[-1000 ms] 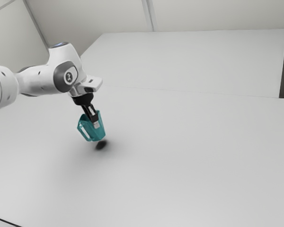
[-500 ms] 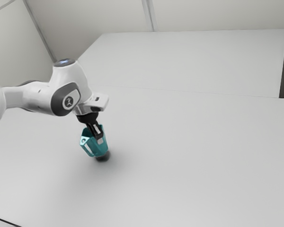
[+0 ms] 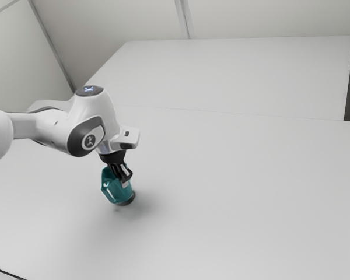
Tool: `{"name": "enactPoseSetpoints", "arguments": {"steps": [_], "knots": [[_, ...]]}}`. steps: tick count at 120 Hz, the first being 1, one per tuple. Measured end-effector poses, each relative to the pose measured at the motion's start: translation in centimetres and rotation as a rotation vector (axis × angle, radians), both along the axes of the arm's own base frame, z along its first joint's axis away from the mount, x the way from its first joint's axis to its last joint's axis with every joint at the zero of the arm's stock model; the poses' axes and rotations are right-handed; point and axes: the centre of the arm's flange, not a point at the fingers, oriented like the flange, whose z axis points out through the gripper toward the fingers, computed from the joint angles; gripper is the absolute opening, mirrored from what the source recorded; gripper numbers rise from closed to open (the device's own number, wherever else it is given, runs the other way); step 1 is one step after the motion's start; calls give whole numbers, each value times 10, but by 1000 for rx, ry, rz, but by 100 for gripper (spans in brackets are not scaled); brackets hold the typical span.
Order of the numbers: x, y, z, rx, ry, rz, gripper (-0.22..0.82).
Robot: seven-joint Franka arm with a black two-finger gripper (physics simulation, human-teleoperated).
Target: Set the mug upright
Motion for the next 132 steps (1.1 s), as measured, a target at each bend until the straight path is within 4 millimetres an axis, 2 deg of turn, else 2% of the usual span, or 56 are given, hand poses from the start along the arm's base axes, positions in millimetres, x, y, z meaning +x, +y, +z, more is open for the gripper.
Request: {"name": "enactPoseSetpoints", "arguments": {"steps": [32,56,77,91,108,121,132], "knots": [[3,0,-10,8,-2,60,-17],[3,-1,-6,1,-9,86,26],[7,0,11,0,-46,90,45],[24,0,44,-6,-108,97,52],[56,5,116,-7,-193,122,56],[73,18,182,3,-237,159,58],[85,29,227,22,-249,192,59]]}}
